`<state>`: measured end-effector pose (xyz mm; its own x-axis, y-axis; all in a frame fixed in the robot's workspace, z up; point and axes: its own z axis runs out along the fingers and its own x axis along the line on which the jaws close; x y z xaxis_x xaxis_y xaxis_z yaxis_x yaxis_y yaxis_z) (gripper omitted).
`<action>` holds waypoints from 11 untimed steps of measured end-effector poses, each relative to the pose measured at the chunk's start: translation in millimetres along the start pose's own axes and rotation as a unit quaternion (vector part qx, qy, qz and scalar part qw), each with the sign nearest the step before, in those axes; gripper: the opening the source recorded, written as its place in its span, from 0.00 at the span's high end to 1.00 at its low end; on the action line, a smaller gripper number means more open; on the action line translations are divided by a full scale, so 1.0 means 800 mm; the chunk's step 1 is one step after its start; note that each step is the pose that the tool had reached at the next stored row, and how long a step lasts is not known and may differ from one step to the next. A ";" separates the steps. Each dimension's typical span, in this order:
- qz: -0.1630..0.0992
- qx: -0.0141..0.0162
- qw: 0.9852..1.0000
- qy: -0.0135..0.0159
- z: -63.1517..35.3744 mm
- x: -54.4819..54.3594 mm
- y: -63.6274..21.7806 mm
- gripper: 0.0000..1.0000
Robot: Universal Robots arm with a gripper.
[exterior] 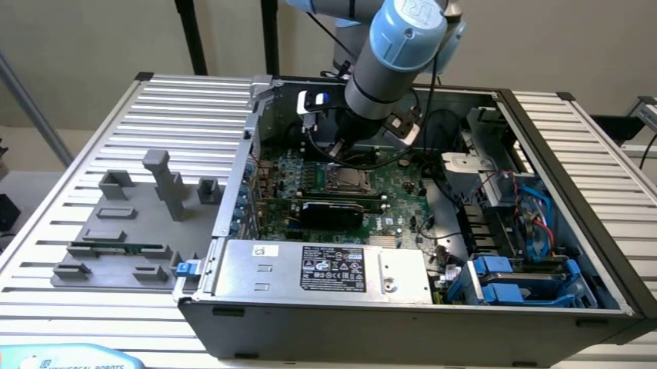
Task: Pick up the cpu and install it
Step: 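Install the first cpu locking lever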
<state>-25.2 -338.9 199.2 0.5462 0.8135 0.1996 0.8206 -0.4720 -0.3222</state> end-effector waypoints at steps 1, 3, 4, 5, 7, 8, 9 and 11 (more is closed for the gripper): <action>0.000 0.000 1.000 0.000 0.000 0.000 0.000 0.89; 0.000 0.000 1.000 0.000 0.000 0.000 0.001 0.89; 0.000 0.000 1.000 0.000 0.000 0.000 0.002 0.89; 0.000 0.000 1.000 0.000 0.000 0.000 0.003 0.89; 0.000 0.000 1.000 0.000 0.000 0.002 0.005 0.89; 0.000 0.000 1.000 0.000 0.000 0.003 0.007 0.89; 0.000 0.000 1.000 0.000 0.001 0.003 0.008 0.89; 0.000 0.000 1.000 0.000 0.001 0.005 0.011 0.89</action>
<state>-16.1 -339.6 196.5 0.5463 0.8136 0.1991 0.8204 -0.4718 -0.3231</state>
